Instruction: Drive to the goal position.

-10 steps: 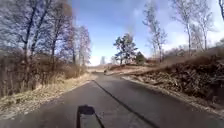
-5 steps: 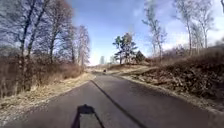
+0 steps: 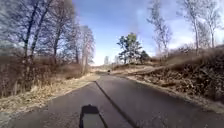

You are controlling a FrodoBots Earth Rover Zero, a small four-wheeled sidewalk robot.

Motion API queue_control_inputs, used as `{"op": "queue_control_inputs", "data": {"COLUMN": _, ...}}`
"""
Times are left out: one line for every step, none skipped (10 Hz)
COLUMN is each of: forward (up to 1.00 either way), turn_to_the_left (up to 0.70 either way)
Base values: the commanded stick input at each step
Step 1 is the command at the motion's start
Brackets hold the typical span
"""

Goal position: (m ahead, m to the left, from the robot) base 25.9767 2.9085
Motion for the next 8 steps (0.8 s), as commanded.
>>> {"op": "queue_control_inputs", "data": {"forward": 0.7, "turn_to_the_left": 0.07}}
{"op": "queue_control_inputs", "data": {"forward": 0.7, "turn_to_the_left": 0.06}}
{"op": "queue_control_inputs", "data": {"forward": 0.7, "turn_to_the_left": 0.06}}
{"op": "queue_control_inputs", "data": {"forward": 0.7, "turn_to_the_left": 0.06}}
{"op": "queue_control_inputs", "data": {"forward": 0.7, "turn_to_the_left": 0.06}}
{"op": "queue_control_inputs", "data": {"forward": 0.7, "turn_to_the_left": 0.05}}
{"op": "queue_control_inputs", "data": {"forward": 0.7, "turn_to_the_left": 0.04}}
{"op": "queue_control_inputs", "data": {"forward": 0.7, "turn_to_the_left": 0.0}}
